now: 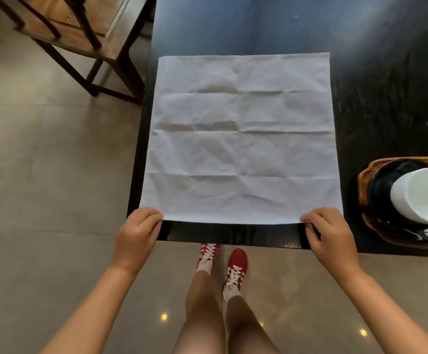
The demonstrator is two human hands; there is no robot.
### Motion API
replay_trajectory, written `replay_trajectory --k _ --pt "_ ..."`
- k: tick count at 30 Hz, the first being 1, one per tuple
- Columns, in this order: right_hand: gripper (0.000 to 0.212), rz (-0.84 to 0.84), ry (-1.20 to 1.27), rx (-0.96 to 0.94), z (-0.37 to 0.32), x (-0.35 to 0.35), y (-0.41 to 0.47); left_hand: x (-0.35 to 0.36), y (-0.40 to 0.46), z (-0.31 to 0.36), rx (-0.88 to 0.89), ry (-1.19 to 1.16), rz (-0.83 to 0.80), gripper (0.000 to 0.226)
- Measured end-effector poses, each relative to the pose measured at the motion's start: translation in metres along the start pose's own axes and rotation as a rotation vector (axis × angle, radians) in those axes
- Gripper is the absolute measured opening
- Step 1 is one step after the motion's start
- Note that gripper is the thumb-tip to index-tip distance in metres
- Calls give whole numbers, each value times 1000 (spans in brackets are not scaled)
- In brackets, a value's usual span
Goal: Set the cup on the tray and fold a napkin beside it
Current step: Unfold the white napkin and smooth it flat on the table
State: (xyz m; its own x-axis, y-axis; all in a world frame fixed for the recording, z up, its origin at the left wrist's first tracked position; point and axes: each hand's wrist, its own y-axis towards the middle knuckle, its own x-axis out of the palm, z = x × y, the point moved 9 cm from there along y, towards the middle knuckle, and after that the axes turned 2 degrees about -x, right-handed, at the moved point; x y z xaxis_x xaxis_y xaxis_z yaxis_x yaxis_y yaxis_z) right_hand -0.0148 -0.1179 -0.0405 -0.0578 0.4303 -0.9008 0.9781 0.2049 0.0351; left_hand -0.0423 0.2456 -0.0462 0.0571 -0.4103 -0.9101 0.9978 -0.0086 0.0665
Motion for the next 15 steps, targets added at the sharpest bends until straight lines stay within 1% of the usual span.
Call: replay_trajectory --k 2,4,7,8,15 --pt "13 43 -7 -11 0 1 -13 2 -19 -2 -11 -5 21 22" --pt "7 92 -8 -46 0 1 -25 3 -34 -4 -29 -19 42 23" --pt "22 113 15 -63 2 4 -43 4 -50 -5 -42 -29 61 24" --pt "24 120 17 -63 3 3 -46 4 -54 -5 -45 -24 69 24" --pt "22 134 -1 -95 -4 0 -50 1 -52 -2 -54 -10 139 23"
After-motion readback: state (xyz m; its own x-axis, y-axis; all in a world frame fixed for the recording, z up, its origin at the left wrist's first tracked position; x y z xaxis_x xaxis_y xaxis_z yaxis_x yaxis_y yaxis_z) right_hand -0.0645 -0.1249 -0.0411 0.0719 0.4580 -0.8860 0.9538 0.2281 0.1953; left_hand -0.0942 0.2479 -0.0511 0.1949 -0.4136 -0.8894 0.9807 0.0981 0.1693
